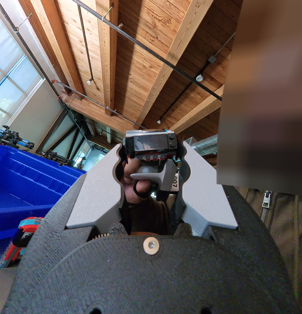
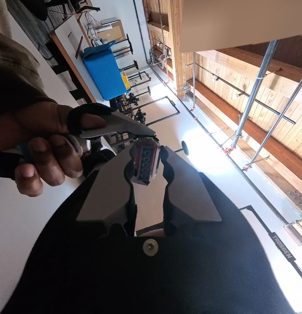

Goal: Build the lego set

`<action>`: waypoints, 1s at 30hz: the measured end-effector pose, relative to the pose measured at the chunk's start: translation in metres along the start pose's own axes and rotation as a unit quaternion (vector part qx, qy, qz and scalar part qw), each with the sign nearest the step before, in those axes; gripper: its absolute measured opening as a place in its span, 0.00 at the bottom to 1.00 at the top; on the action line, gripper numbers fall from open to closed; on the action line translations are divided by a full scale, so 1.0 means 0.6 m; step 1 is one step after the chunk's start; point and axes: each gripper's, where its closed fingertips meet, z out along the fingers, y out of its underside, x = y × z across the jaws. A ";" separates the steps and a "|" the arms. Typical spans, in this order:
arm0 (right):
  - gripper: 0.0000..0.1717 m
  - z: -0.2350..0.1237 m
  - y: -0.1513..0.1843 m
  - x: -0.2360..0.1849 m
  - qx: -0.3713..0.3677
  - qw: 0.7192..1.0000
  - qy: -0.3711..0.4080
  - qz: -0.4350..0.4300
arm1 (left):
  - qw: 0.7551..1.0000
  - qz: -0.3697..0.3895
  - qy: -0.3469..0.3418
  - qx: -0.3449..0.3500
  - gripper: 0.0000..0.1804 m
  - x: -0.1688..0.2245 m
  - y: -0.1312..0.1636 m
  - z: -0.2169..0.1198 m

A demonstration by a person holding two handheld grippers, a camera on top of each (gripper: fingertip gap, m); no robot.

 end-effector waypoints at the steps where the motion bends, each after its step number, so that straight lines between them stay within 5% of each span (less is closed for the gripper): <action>1: 0.16 0.000 0.001 0.000 0.000 1.000 -0.001 0.002 | 1.000 0.000 -0.001 0.000 0.36 -0.001 0.000 0.000; 30: 0.16 0.001 -0.008 -0.002 0.014 1.000 -0.006 0.017 | 1.000 0.003 0.014 -0.002 0.36 0.009 0.001 0.001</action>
